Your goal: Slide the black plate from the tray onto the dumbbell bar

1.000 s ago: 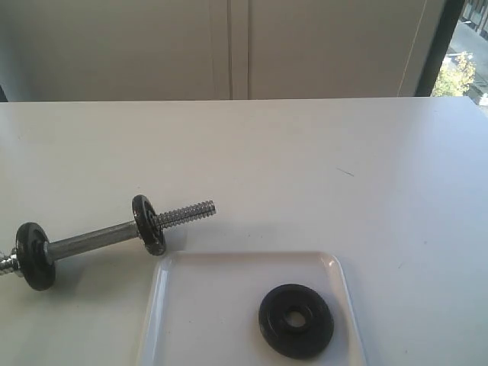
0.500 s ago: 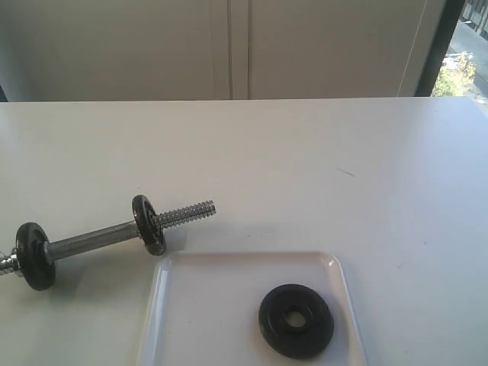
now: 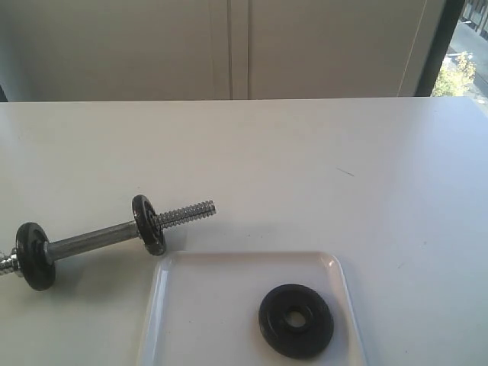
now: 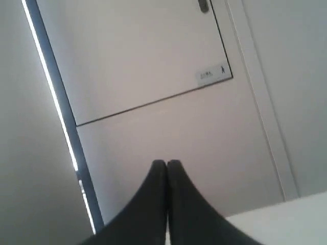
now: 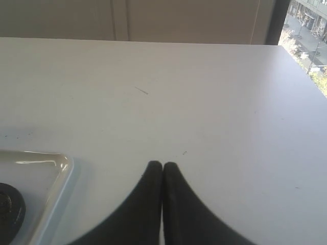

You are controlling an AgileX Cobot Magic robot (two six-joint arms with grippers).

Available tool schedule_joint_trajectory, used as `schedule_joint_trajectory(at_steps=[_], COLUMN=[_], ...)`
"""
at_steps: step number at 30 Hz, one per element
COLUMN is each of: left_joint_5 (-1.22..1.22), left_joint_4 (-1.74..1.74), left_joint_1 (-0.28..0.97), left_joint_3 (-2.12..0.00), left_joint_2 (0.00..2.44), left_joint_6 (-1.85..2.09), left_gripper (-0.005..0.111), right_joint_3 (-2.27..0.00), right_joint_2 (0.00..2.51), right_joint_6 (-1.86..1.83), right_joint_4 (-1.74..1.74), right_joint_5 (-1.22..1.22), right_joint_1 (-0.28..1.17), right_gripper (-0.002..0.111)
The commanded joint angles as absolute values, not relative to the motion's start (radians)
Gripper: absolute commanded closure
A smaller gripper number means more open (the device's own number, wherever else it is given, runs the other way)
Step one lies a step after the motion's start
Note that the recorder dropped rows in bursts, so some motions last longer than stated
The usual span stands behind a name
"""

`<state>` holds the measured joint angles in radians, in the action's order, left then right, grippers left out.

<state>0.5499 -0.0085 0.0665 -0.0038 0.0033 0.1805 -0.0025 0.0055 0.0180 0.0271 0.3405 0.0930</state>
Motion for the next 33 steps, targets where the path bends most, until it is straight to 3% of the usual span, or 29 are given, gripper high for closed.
schedule_joint_trajectory(at_steps=[1,4,10,13,18,24,33], left_joint_5=[0.712,0.729,0.474,0.469,0.357,0.019,-0.449], left_joint_4=[-0.011,-0.028,-0.150,-0.090,0.135,0.199,0.094], left_joint_1=[0.070,0.070,0.070,0.070,0.070,0.082,0.277], left_joint_3=[0.000,0.000,-0.070,-0.132,-0.255,-0.435,-0.785], left_joint_2=[0.000,0.000,0.042,0.130,0.371,0.661,1.084], left_joint_6=[0.123,0.107,0.109,0.091,-0.026,-0.020,0.181], left_gripper=[0.107,0.107,0.107,0.107,0.107,0.107,0.107], right_joint_3=[0.000,0.000,0.000,0.000,0.000,0.000,0.000], right_joint_2=[0.000,0.000,0.000,0.000,0.000,0.000,0.000], right_joint_6=[0.023,0.023,0.023,0.023,0.023,0.023,0.023], right_joint_4=[0.030,0.030,0.030,0.030,0.030,0.030,0.030], right_joint_5=[0.336,0.336,0.336,0.336,0.336,0.336,0.336], right_joint_1=[0.098,0.098,0.098,0.098,0.098,0.098,0.098], right_gripper=[0.108,0.108,0.108,0.108,0.108,0.108,0.108])
